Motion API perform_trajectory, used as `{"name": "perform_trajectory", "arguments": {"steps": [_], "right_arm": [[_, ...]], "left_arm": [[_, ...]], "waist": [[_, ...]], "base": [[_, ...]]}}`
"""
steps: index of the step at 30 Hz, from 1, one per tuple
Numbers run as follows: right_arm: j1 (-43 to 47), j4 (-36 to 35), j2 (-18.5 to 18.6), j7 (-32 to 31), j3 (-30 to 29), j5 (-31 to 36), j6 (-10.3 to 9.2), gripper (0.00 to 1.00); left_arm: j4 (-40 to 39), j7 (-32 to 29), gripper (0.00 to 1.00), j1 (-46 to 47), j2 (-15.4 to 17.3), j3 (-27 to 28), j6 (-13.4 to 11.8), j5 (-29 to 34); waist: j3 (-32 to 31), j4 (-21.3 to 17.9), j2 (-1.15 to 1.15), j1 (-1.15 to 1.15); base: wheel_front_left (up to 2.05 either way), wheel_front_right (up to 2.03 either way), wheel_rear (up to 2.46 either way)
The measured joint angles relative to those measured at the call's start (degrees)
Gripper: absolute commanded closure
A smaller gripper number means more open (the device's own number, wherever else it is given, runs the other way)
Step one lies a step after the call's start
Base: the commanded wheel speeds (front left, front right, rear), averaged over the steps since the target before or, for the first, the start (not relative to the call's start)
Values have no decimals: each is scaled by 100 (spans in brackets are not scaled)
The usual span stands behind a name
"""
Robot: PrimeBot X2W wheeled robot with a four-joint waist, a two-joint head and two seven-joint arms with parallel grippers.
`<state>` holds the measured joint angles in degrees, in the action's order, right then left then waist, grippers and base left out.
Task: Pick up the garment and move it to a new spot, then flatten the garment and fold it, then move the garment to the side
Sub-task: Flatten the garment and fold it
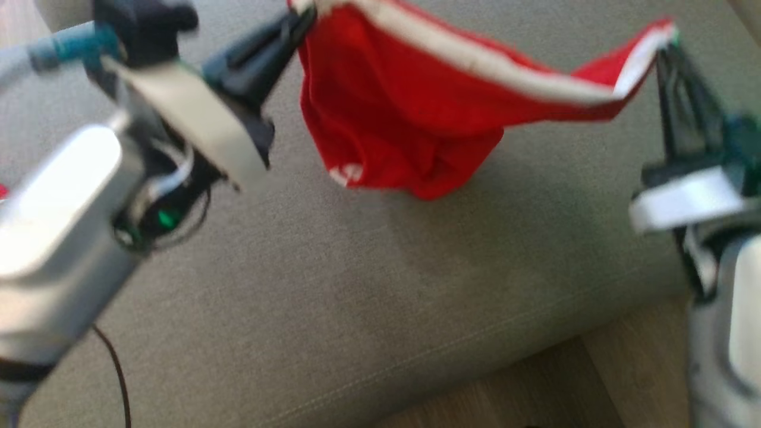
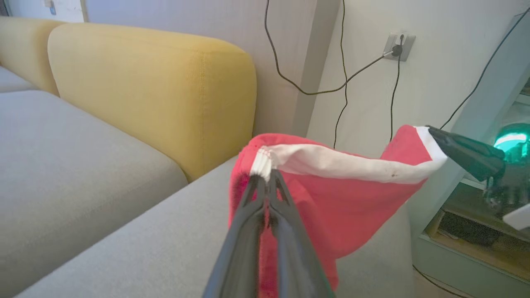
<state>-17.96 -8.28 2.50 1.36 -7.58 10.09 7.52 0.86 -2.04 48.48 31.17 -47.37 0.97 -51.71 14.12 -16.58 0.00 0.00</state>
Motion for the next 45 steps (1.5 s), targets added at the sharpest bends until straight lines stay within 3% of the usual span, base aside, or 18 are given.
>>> {"name": "perform_trajectory", "arguments": {"steps": [3,7,12,15,19,24,29,34,39,45], "right_arm": [[-669,100,188,-213,141,188,0,100],[-1561,737,565,-365,170,246,0,100],[-3116,1750,779,-16,166,304,0,100],[-3950,2208,783,307,73,500,0,100],[-4933,2438,760,825,-300,906,0,100],[-5394,2427,584,1232,-635,1359,0,100],[-4627,2105,430,1314,-469,1403,0,100],[-2621,1618,405,1176,-296,1212,0,100],[-606,1039,254,580,-84,675,0,100],[1200,312,114,183,-79,285,0,100]], "left_arm": [[24,-347,100,457,-4,94,3,-159],[436,-644,100,1004,-71,234,42,-321],[1361,-656,100,2253,-403,189,345,145],[1885,-344,100,3012,-608,127,474,613],[2432,541,100,3972,-836,-7,566,1337],[2797,1592,100,4418,-968,-23,610,1782],[2079,1677,100,3554,-661,0,615,2131],[1143,1675,100,1443,-377,25,636,2115],[666,1675,100,-556,77,-232,658,2047],[479,1674,100,-1933,199,-443,658,2281]], "waist": [[-8,-18,0,0],[121,13,0,0],[588,130,0,1],[895,190,0,2],[1291,264,0,2],[1583,388,0,3],[1568,459,0,0],[1423,538,0,0],[1187,530,0,-1],[880,548,0,-1]], "base": [[0,0,0],[0,0,0],[0,0,0],[0,0,0],[0,0,0],[0,0,0],[0,0,0],[0,0,0],[0,0,0],[0,0,0]]}}
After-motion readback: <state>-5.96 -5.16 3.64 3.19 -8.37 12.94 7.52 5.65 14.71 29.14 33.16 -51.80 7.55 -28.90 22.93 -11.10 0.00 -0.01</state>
